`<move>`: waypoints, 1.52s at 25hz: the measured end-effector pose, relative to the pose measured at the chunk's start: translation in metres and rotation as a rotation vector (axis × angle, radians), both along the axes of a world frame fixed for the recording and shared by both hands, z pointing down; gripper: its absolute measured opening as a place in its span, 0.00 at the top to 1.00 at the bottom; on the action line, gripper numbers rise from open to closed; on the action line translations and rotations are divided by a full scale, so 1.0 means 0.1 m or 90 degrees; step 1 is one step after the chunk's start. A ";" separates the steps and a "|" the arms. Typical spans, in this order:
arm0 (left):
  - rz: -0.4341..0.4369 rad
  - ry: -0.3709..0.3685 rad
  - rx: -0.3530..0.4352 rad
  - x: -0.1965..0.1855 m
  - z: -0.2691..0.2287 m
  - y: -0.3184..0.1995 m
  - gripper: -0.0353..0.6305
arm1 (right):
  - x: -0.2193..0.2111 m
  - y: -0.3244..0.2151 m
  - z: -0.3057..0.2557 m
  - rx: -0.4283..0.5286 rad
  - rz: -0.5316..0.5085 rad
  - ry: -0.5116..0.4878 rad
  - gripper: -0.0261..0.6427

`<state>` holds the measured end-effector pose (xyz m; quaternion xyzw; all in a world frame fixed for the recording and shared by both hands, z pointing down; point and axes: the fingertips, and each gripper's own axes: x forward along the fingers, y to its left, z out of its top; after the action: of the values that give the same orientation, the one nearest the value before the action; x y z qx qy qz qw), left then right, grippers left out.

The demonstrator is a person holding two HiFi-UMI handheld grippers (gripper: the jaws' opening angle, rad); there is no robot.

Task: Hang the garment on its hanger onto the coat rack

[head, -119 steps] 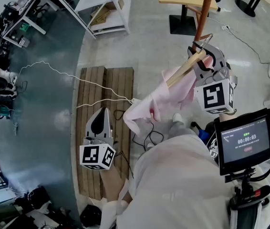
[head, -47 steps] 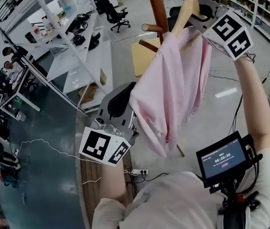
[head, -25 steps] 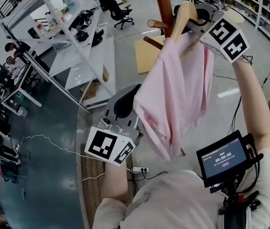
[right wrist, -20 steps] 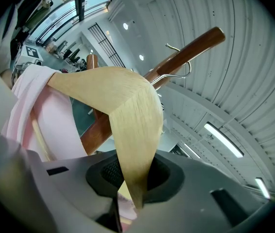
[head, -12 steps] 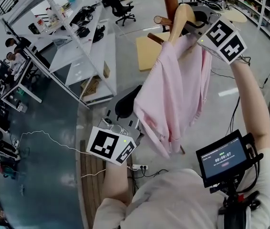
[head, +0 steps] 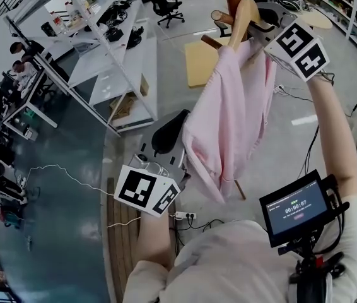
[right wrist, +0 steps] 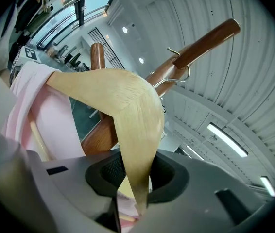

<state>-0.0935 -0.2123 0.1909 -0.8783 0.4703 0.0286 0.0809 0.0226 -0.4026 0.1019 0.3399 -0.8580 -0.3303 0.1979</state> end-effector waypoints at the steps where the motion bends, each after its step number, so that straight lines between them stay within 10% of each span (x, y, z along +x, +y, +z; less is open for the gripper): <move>1: -0.003 -0.002 -0.001 0.00 0.02 0.00 0.95 | 0.01 0.00 0.01 0.003 -0.001 0.000 0.84; 7: -0.011 0.000 -0.008 -0.10 0.11 0.04 0.95 | 0.09 0.04 0.15 0.001 -0.006 0.031 0.55; 20: -0.016 0.014 -0.025 -0.32 0.49 0.36 0.95 | 0.70 1.34 0.32 -0.011 -0.023 -0.262 0.56; 24: -0.014 0.009 -0.038 -0.37 0.55 0.32 0.95 | 0.74 1.46 0.50 -0.040 -0.017 -0.333 0.74; 38: -0.048 0.060 -0.084 -0.59 1.13 0.55 0.95 | 0.36 1.77 1.56 -0.178 0.012 -0.387 0.81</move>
<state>-0.1523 -0.1573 0.3042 -0.8610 0.5073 0.0356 0.0016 0.0591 -0.2255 0.2576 0.4001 -0.9117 -0.0914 -0.0195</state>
